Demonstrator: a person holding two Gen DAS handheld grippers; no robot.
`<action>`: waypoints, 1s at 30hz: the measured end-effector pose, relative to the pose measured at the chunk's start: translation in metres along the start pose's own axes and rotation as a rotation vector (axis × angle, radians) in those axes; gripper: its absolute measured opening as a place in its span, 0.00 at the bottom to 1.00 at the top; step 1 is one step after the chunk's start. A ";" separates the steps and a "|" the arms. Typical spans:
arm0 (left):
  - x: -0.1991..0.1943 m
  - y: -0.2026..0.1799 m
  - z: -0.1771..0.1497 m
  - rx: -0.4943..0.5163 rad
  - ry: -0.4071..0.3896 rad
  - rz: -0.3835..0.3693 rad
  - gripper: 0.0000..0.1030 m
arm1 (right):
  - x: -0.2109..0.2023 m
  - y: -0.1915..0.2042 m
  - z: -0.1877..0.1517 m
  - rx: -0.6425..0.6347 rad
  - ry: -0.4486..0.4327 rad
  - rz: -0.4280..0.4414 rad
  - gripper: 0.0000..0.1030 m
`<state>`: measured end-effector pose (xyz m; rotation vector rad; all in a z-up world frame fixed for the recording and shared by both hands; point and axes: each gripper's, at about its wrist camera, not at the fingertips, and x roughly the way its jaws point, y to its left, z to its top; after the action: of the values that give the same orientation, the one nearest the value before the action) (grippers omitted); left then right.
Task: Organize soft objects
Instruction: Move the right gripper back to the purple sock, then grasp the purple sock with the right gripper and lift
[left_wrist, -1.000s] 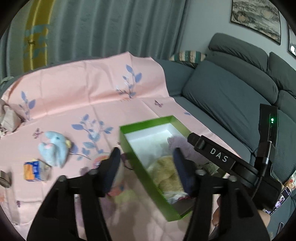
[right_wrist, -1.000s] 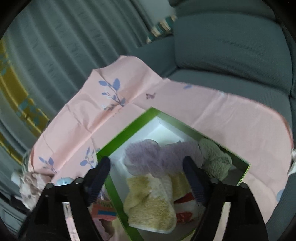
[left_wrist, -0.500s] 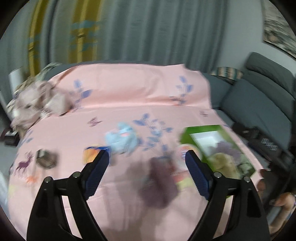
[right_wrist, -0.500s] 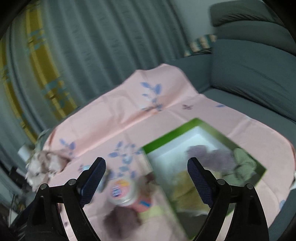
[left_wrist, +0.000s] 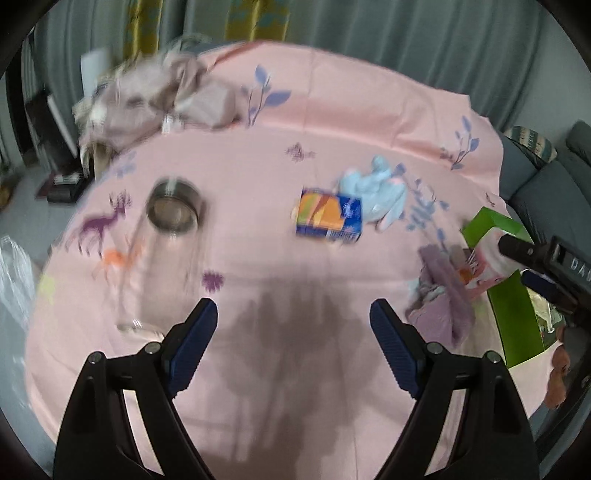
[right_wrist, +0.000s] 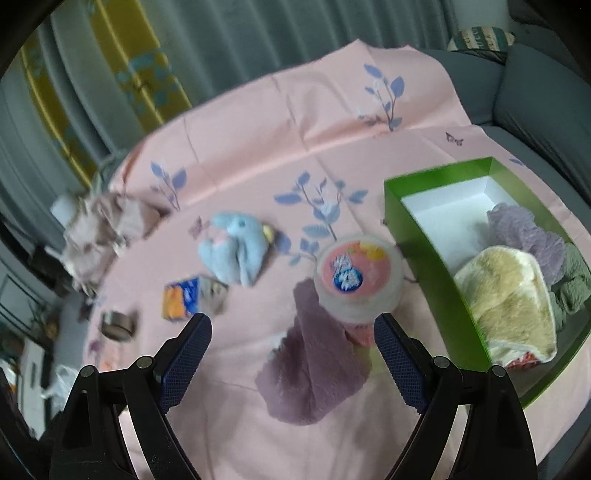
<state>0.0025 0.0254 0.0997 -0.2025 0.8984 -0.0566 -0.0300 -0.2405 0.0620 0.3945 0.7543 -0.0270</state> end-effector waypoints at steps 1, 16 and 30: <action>0.003 0.001 -0.001 -0.008 0.017 -0.013 0.82 | 0.005 0.001 -0.003 -0.005 0.019 -0.005 0.88; 0.008 0.003 -0.001 -0.012 0.048 -0.028 0.82 | 0.069 0.021 -0.035 -0.131 0.199 -0.143 0.87; -0.005 0.017 0.012 -0.074 0.006 -0.073 0.82 | 0.079 0.030 -0.057 -0.194 0.190 -0.174 0.30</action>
<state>0.0084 0.0446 0.1078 -0.3036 0.8998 -0.0918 -0.0048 -0.1828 -0.0188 0.1469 0.9685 -0.0802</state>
